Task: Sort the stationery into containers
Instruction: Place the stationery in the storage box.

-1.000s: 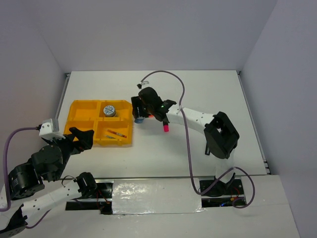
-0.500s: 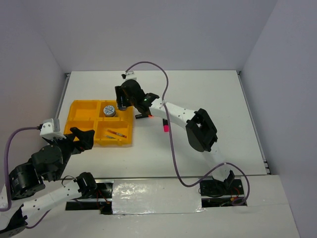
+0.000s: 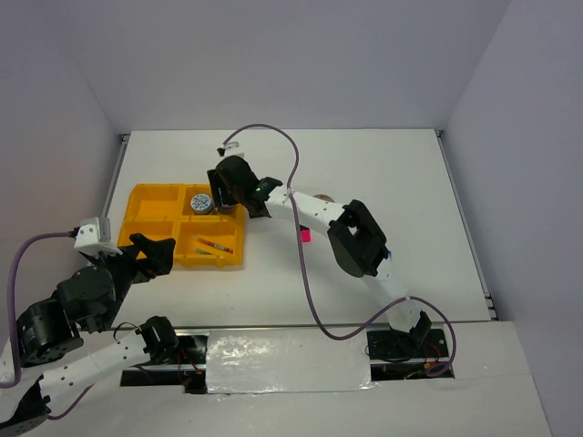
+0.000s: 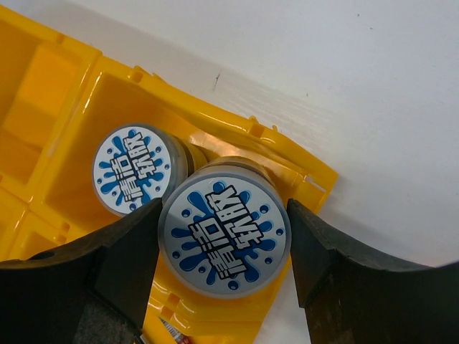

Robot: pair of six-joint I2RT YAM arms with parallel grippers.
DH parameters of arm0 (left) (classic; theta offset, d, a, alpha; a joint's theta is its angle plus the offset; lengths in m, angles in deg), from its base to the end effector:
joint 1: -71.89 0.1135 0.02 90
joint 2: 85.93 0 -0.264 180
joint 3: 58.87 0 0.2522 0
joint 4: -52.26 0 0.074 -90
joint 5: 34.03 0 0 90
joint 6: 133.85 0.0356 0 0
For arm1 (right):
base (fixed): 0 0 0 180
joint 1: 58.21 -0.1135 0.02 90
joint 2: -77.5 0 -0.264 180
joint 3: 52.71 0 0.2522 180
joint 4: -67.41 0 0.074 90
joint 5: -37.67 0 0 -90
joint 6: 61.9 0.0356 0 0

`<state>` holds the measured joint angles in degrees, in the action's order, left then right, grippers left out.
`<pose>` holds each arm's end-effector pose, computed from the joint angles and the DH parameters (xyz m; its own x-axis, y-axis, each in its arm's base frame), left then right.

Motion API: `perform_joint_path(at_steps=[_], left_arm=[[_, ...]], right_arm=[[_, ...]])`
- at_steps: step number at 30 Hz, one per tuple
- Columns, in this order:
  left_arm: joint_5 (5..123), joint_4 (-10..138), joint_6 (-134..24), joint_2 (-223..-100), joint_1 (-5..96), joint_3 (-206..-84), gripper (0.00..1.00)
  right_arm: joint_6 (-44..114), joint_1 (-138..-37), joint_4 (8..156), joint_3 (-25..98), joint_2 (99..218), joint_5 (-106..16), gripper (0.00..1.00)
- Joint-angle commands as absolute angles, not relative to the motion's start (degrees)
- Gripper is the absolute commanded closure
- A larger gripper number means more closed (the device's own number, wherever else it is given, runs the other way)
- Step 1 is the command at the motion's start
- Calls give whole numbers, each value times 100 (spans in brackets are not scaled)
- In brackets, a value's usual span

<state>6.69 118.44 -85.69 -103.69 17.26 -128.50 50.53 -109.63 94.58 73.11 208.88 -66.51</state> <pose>0.0327 0.0005 0.3684 -0.1779 -0.5012 -0.8469 -0.0158 0.8619 -0.5068 0.3416 0.4142 0.2285 -0.5518 -0.0985 -0.8281 -0.4531 0.8690 0.1985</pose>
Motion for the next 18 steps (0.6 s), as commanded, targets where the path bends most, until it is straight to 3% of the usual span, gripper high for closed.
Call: perform_joint_path(at_steps=[1, 4, 5, 7, 15, 18], left_arm=[[693, 11629, -8401, -10334, 1731, -12826, 1], [702, 11620, -8393, -10351, 1740, -12826, 1], [702, 11620, -8393, -10360, 1740, -12826, 1], [702, 11620, -8393, -10386, 1740, -12826, 1], [640, 11647, -8436, -10640, 1740, -12835, 1], [727, 11586, -8480, -10895, 1784, -12861, 1]], right_arm=[[4954, -10989, 9277, 7777, 20846, -6719, 67], [4963, -10997, 9321, 7786, 20855, -6666, 41], [4937, -10997, 9330, 7821, 20855, -6622, 21], [4910, -10997, 9435, 7935, 20855, -6596, 1], [4787, -10997, 9734, 7778, 20188, -6902, 0], [4918, -10989, 9971, 6816, 19208, -7552, 0]])
